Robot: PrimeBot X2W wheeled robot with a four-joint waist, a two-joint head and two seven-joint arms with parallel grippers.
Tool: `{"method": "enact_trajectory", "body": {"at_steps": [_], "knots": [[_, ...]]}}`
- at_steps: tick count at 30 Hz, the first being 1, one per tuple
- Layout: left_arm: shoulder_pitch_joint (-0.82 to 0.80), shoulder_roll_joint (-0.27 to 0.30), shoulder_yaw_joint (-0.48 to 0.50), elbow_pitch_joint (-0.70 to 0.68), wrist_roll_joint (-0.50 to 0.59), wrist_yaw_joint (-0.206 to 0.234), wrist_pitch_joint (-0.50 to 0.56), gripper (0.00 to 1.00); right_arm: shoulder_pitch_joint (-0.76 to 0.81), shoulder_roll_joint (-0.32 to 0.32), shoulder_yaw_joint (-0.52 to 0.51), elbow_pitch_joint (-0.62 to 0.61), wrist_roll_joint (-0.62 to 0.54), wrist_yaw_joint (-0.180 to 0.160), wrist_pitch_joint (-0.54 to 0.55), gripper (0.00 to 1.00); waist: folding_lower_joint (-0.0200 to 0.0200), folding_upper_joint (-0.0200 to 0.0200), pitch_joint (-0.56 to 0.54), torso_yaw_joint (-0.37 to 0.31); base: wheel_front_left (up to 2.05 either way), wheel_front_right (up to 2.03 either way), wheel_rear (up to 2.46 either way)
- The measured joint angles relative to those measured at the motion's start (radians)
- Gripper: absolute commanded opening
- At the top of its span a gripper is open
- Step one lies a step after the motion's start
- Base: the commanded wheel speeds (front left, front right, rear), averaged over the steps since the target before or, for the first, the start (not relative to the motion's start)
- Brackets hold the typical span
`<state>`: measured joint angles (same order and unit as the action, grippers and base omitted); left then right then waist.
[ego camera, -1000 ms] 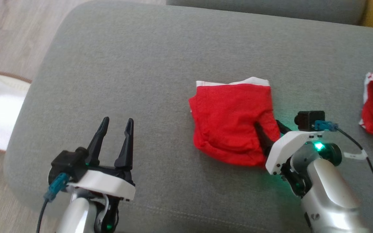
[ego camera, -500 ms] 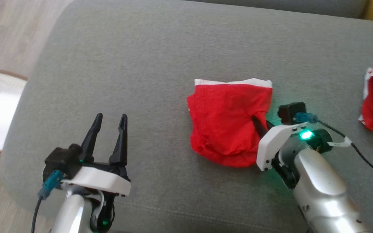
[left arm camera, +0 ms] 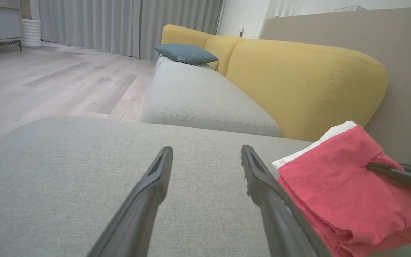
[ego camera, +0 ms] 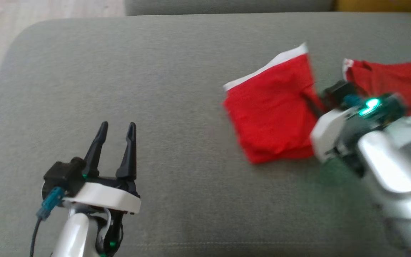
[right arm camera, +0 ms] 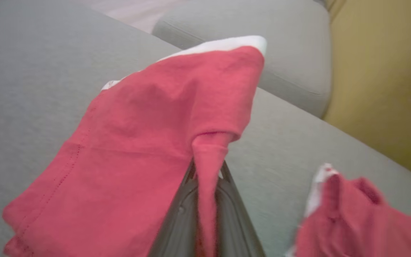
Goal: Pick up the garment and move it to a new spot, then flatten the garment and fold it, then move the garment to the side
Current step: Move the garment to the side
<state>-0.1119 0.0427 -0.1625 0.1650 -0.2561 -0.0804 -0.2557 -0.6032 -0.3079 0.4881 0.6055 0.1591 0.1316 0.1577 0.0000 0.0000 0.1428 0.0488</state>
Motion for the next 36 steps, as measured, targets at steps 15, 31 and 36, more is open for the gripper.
{"method": "enact_trajectory", "body": {"at_steps": [15,31,36], "knots": [[-0.081,-0.001,-0.016,0.0,0.001,-0.021,0.0,1.0,-0.172,-0.404,0.089,0.016,0.001,0.0,0.254,0.0,0.0001,0.0,0.124,-0.04,0.0,0.0,0.0],[-0.105,-0.001,-0.015,0.003,0.006,-0.034,0.0,1.0,-0.17,-0.315,-0.294,0.116,-0.216,0.0,0.337,0.0,0.0001,0.0,0.192,0.0,0.0,0.0,0.0],[-0.105,-0.001,-0.012,0.008,0.009,-0.036,0.0,1.0,-0.127,-0.266,-0.395,0.119,-0.259,0.0,0.337,1.0,0.0001,0.0,0.187,-0.003,0.0,0.0,0.0]]}}
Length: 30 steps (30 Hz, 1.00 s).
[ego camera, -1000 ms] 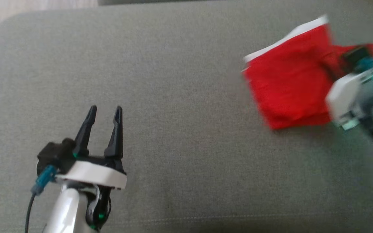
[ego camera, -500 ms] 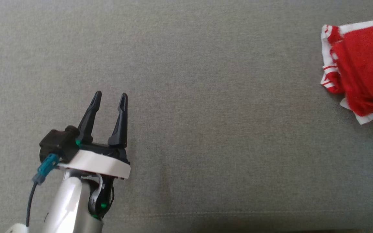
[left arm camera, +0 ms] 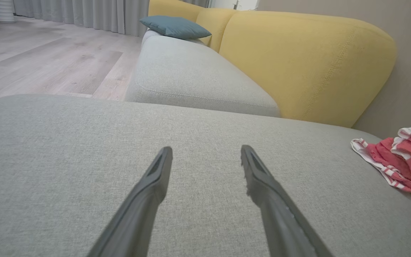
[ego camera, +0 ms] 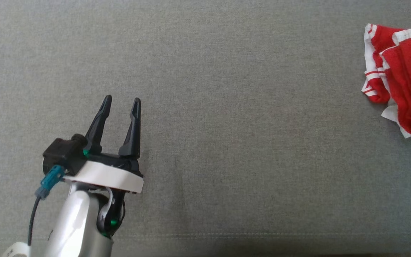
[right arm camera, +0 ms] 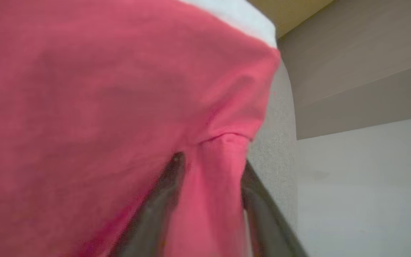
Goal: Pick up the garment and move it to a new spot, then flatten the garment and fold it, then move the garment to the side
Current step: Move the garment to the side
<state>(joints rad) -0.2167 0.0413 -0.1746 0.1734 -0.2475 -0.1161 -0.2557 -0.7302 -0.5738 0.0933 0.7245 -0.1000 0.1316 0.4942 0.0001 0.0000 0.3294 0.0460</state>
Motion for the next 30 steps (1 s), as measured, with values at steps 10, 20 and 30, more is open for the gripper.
{"method": "enact_trajectory", "body": {"at_steps": [10,20,30], "knots": [[0.008,0.0,0.014,0.014,0.007,-0.004,0.0,1.0,0.007,0.127,-0.098,-0.099,-0.086,0.0,-0.13,1.0,-0.0001,0.0,-0.074,-0.018,0.0,0.0,0.0],[0.075,0.0,0.034,-0.008,0.007,0.008,0.0,1.0,0.125,0.348,-0.013,-0.221,0.1,0.0,-0.425,1.0,-0.0001,0.0,-0.212,-0.03,0.0,0.0,0.0],[0.147,0.001,0.053,-0.019,0.007,0.029,0.0,1.0,0.409,0.482,0.056,-0.3,0.188,0.0,-0.629,1.0,-0.0001,0.0,-0.323,-0.029,0.0,0.0,0.0]]}}
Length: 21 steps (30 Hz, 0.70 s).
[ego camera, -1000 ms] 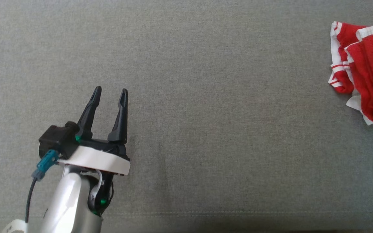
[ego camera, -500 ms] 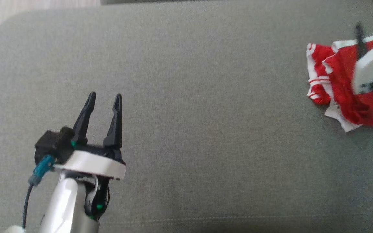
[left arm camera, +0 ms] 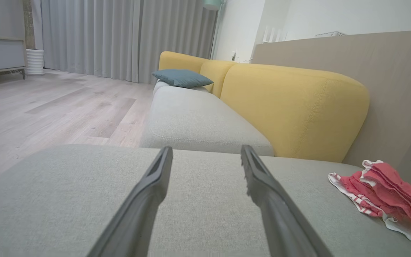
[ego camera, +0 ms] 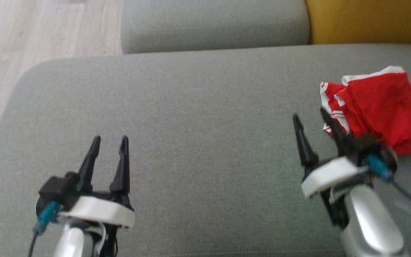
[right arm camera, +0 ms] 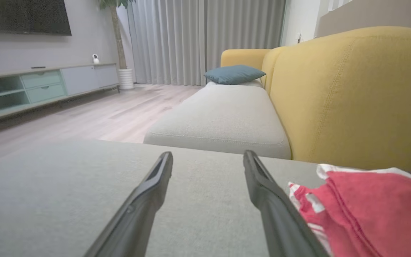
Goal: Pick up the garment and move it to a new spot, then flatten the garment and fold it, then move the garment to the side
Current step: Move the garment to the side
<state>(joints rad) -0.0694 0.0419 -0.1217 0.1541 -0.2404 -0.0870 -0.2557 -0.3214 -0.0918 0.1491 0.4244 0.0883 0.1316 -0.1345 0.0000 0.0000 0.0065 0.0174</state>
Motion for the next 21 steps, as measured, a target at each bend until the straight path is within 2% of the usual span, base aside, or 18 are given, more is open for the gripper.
{"method": "enact_trajectory", "body": {"at_steps": [3,8,18,21], "knots": [[0.043,0.001,-0.004,-0.012,0.021,0.0,0.0,1.0,0.09,0.028,-0.003,-0.03,0.005,0.0,-0.06,1.0,0.0,0.0,-0.023,-0.002,0.0,0.0,0.0],[0.092,0.001,-0.016,-0.038,0.038,-0.001,0.0,1.0,0.209,0.034,-0.005,-0.084,0.042,0.0,-0.106,1.0,0.0,0.0,-0.037,-0.008,0.0,0.0,0.0],[0.126,0.002,-0.022,-0.064,0.066,0.019,0.0,1.0,0.259,0.039,-0.03,-0.147,0.038,0.0,-0.114,1.0,0.0,0.0,-0.04,-0.007,0.0,0.0,0.0],[0.126,0.002,-0.023,-0.084,0.082,0.041,0.0,1.0,0.269,0.041,-0.034,-0.155,0.024,0.0,-0.114,1.0,0.0,0.0,-0.039,-0.005,0.0,0.0,0.0]]}}
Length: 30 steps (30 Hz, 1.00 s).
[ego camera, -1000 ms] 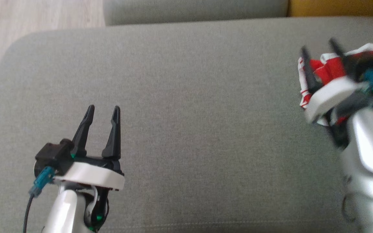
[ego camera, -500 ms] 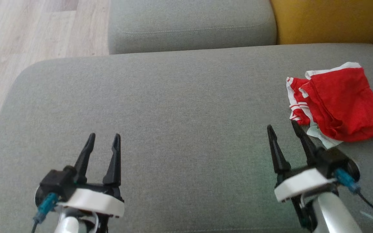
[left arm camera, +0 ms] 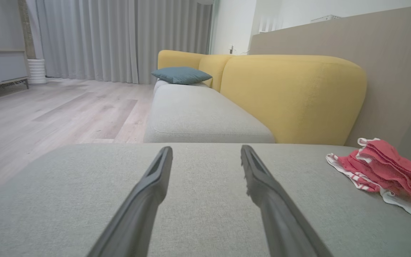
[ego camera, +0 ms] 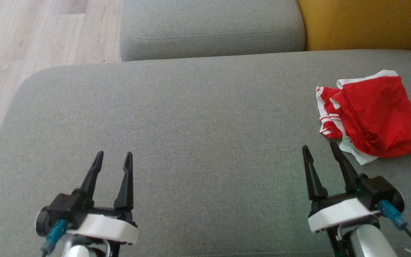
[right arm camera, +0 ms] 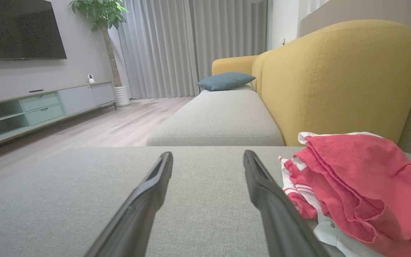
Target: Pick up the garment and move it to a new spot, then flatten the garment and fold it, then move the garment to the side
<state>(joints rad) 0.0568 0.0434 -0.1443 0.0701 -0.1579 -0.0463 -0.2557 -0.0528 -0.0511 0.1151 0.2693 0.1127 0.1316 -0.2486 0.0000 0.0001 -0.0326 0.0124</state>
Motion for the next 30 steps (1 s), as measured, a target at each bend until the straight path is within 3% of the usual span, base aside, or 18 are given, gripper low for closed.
{"method": "enact_trajectory", "body": {"at_steps": [7,26,27,30], "knots": [[0.0,0.0,0.0,-0.004,-0.002,0.039,0.0,1.0,0.008,0.001,-0.003,0.004,0.004,0.0,-0.001,1.0,0.0,0.0,-0.001,0.0,0.0,0.0,0.0],[0.002,0.0,0.028,0.026,-0.062,0.038,0.0,1.0,0.007,0.001,0.002,0.004,0.045,0.0,-0.002,1.0,0.0,0.0,-0.008,-0.016,0.0,0.0,0.0],[0.002,0.0,0.029,0.025,-0.063,0.039,0.0,0.0,0.007,0.001,0.004,0.005,0.045,0.0,-0.002,0.0,0.0,0.0,-0.008,-0.018,0.0,0.0,0.0],[0.007,-0.003,0.025,0.057,-0.063,0.038,0.0,0.0,0.013,0.002,0.005,0.035,0.045,0.0,-0.001,0.0,0.0,0.0,-0.008,-0.018,0.0,0.0,0.0]]}}
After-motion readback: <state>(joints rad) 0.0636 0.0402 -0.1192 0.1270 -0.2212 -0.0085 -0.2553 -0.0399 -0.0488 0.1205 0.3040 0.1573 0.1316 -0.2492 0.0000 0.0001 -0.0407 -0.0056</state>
